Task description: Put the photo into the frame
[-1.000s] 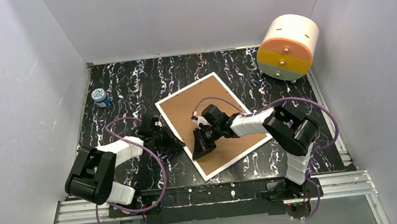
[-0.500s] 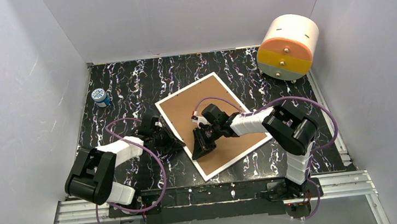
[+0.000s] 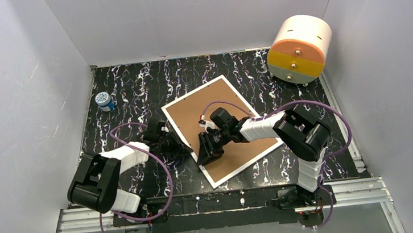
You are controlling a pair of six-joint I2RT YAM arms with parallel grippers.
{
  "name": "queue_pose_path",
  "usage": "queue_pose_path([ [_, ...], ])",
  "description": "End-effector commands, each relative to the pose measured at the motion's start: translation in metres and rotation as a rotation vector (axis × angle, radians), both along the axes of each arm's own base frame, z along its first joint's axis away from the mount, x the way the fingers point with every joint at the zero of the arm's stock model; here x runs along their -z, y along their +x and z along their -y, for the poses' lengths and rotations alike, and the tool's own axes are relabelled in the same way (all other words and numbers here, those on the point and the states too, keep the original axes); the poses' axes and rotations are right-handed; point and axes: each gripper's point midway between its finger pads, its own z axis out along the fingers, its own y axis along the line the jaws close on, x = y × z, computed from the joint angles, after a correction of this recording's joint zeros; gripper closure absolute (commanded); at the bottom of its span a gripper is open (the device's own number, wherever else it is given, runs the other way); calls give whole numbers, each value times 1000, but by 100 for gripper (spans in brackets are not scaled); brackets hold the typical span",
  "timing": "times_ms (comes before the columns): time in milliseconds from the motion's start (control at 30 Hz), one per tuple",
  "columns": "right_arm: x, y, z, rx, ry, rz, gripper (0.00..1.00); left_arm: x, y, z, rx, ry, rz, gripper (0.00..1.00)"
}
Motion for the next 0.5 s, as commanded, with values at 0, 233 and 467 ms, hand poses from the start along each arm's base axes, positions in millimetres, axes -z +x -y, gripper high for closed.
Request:
queue_pose_path([
  [0,89,16,69,129,-385,69,52,54,-43,-47,-19,271,-162,85],
  [233,96,23,84,171,-444,81,51,56,-45,-49,-15,286,-165,86],
  [467,98,25,94,193,-462,79,51,57,-46,-52,-16,298,-166,86],
])
